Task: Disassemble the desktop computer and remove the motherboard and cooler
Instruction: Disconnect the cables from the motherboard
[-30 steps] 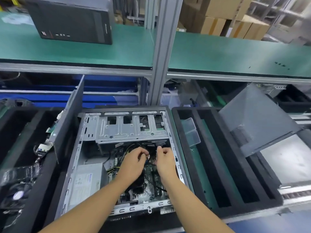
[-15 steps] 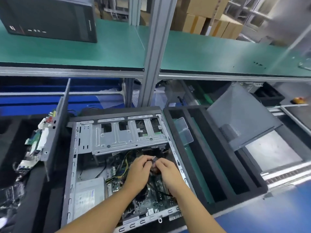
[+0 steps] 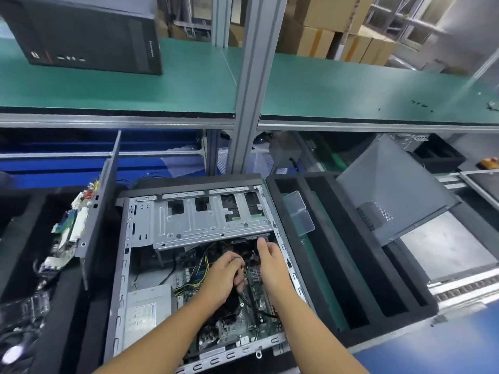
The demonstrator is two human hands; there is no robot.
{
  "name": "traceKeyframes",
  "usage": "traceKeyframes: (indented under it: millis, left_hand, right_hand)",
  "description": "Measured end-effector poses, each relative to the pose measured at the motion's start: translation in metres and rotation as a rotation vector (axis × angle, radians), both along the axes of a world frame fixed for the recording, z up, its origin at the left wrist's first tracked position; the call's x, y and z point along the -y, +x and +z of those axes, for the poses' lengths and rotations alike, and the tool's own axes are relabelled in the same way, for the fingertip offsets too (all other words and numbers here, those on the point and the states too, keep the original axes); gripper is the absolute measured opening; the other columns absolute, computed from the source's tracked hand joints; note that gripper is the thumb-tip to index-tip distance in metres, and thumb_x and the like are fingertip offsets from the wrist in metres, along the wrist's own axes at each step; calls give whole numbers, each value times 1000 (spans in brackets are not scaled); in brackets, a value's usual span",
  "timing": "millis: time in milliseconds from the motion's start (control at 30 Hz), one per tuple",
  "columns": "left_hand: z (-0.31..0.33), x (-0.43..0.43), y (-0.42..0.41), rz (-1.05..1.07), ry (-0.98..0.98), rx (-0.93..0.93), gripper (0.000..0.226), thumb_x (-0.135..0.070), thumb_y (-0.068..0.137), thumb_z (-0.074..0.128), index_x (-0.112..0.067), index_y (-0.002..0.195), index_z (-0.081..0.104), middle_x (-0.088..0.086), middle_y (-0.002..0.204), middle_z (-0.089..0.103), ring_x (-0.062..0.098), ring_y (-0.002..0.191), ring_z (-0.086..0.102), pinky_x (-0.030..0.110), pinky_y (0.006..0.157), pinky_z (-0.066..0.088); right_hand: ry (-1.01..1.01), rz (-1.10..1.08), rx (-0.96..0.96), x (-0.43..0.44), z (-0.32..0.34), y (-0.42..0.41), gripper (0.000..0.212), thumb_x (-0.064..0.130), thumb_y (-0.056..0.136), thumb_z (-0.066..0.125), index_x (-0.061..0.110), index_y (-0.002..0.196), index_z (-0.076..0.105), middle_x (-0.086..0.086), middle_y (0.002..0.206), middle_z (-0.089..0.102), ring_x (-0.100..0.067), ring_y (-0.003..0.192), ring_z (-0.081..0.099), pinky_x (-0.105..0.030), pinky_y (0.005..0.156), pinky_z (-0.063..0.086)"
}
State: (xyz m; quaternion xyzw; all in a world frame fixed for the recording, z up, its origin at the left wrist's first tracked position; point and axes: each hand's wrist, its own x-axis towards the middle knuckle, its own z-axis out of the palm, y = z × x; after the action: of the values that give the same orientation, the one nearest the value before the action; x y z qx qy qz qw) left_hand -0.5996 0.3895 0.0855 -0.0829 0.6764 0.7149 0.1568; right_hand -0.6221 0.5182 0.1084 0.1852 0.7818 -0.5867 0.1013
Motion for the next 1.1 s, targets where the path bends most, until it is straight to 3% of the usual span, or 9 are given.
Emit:
traceKeyframes:
  millis: [133,267,533,667,733,800,933,1033,1100]
  left_hand:
    - [-4,2,3,-62,-114,-52,19,-21,104,42,-16,95,58,2,55,53,24,56,58,41,71,48]
    - [-6,-1,11,-131,-220,-118,20,-39,98,39,-42,90,58,1,65,64,17,68,68,34,76,48]
    - [-5,-2,6,-74,-184,-117,20,-18,107,37,-15,104,56,1,64,63,22,73,68,41,85,49]
    - [-6,-2,0,-34,-222,-147,16,-16,105,46,-16,103,62,-8,81,72,3,83,66,26,83,44]
    - [-4,-2,-3,-12,-192,-165,14,-16,102,52,-20,102,65,-10,90,74,1,87,67,22,81,45]
    - [-4,0,-2,-30,-211,-205,17,-18,100,57,-31,98,68,-8,92,75,2,87,67,19,80,47]
    - [-5,6,-2,38,-12,-143,20,-18,99,57,-29,93,72,4,84,73,16,81,68,28,77,52]
    - [-4,6,-3,18,243,-3,27,-10,100,50,-16,85,71,6,65,59,19,62,54,26,57,46]
    - [-3,5,-3,4,305,51,27,-10,101,46,-9,84,67,3,57,49,18,56,45,25,55,42]
  right_hand:
    - [-115,-109,37,7,2,-12,33,32,106,39,10,93,59,-3,85,61,-17,81,56,-33,77,44]
    - [-83,-98,33,7,0,-12,31,24,103,37,13,76,49,1,64,44,-15,60,39,-29,58,32]
    - [-47,-85,29,9,2,1,34,19,100,36,13,67,43,0,55,41,-18,54,39,-31,55,33]
    - [-63,-18,-21,14,3,24,32,21,89,41,20,58,37,2,55,39,-18,56,34,-36,56,27]
    - [-78,-32,-35,10,8,25,32,19,91,43,19,60,37,5,58,42,-17,60,41,-37,59,35]
    - [-112,-9,-24,3,10,30,32,14,92,44,15,61,39,5,58,45,-15,61,48,-26,60,42]
    - [-212,38,28,-9,13,42,41,16,91,43,20,52,32,4,49,27,-16,48,21,-24,46,19]
    - [-543,77,145,-17,16,45,47,22,94,39,23,48,29,4,46,20,-15,45,12,-31,50,13]
    - [-685,190,254,-23,17,46,47,24,93,37,24,47,27,5,43,18,-13,42,11,-28,46,12]
